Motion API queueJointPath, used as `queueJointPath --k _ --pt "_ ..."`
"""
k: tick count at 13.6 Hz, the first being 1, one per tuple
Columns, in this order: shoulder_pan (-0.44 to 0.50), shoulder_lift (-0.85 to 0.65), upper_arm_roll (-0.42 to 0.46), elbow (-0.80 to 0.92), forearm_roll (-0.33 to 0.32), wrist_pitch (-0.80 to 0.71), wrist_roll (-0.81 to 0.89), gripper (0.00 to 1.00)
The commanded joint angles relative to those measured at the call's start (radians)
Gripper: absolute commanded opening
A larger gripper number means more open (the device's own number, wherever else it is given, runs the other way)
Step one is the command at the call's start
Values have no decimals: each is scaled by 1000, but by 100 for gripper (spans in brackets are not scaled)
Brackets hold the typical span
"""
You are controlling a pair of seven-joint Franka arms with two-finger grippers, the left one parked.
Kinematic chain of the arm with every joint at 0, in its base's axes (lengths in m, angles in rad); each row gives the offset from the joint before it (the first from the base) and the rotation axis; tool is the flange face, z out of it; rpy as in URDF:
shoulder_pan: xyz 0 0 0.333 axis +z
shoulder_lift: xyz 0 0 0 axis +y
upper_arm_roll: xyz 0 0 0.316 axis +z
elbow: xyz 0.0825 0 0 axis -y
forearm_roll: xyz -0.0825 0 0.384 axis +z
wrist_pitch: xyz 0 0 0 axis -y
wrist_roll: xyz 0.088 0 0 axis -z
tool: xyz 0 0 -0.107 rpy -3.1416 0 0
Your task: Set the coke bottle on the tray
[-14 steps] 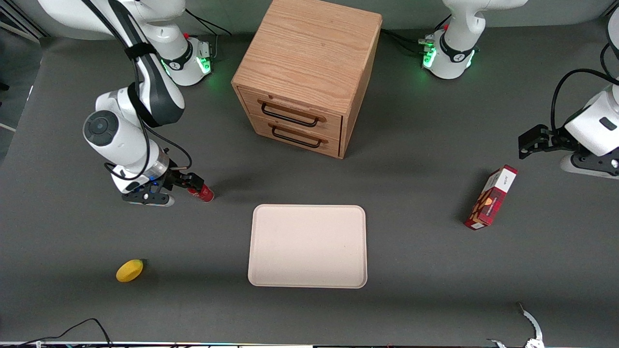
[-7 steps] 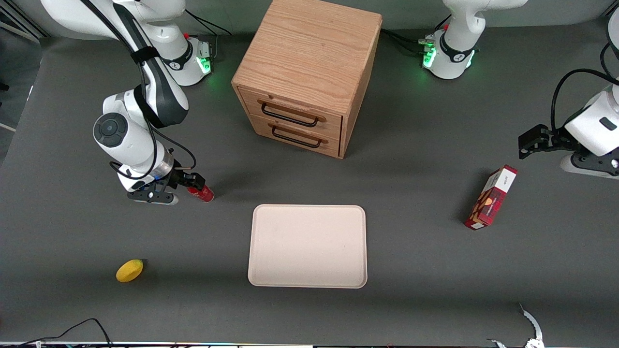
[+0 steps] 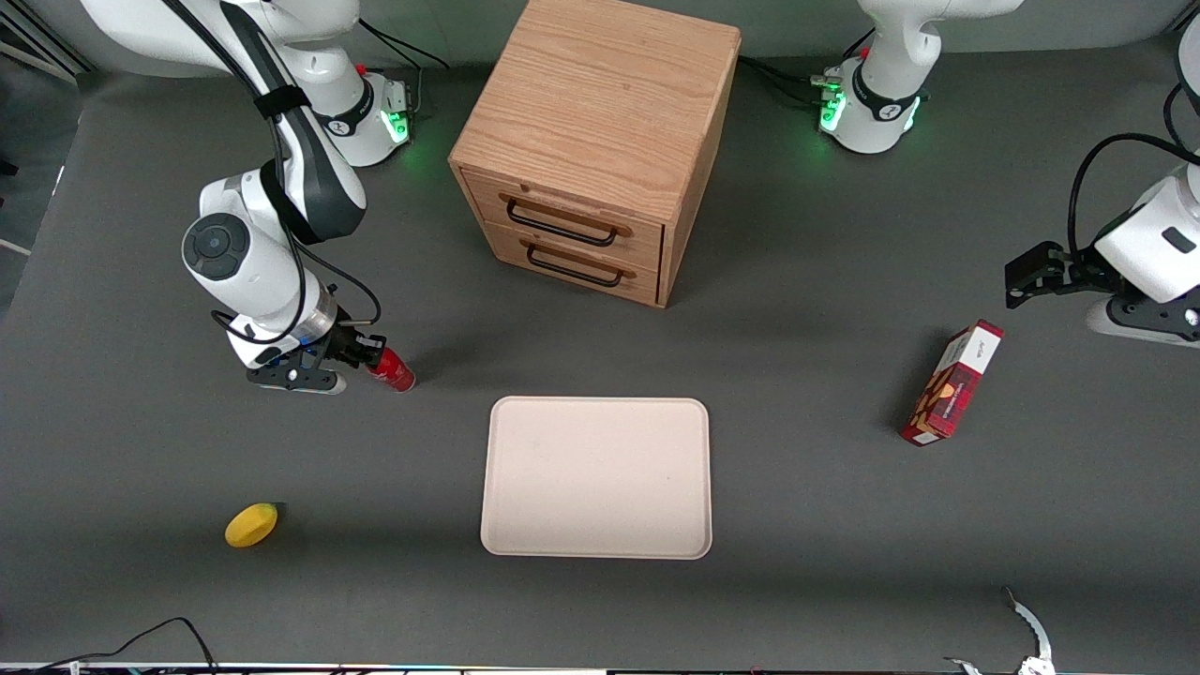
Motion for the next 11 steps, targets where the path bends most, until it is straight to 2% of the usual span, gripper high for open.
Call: queueJointPath --k 1,4,5,6,7,11 --pt "4 -32 4 -25 -19 -5 30 0" --pt "4 -34 5 4 -18 -49 23 0" --pt "4 -34 5 9 -18 -57 23 5" --pt "2 -32 4 15 -18 -62 23 58" --pt "2 -32 5 16 -18 -63 24 100" --pt "2 -34 5 18 -18 -71 29 100"
